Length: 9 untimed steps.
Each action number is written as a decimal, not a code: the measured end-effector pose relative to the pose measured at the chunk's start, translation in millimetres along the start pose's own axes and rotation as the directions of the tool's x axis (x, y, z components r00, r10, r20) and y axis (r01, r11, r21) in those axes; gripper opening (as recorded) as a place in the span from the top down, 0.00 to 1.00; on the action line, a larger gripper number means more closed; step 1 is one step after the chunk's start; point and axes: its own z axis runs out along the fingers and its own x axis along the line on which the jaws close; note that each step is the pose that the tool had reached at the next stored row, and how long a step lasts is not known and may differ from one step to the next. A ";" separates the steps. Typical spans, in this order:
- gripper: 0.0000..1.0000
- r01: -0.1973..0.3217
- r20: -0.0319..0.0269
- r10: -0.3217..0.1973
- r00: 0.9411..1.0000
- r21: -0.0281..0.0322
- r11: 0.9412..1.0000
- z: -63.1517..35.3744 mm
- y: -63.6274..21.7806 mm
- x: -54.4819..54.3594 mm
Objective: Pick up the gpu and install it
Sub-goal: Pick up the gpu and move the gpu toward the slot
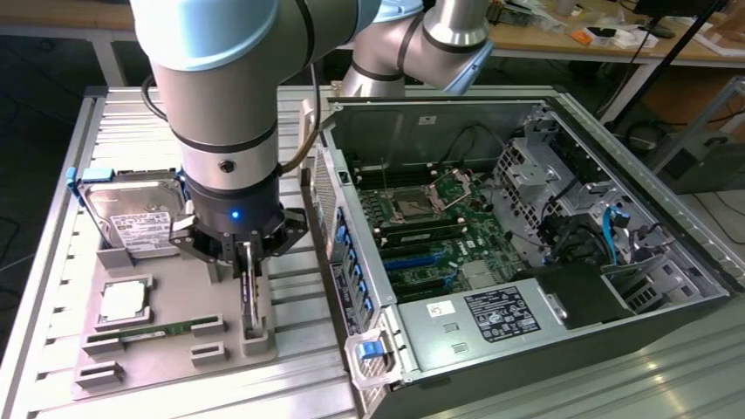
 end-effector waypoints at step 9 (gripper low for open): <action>0.73 0.000 0.000 0.000 1.000 0.000 1.000 -2.3 0.1 0.0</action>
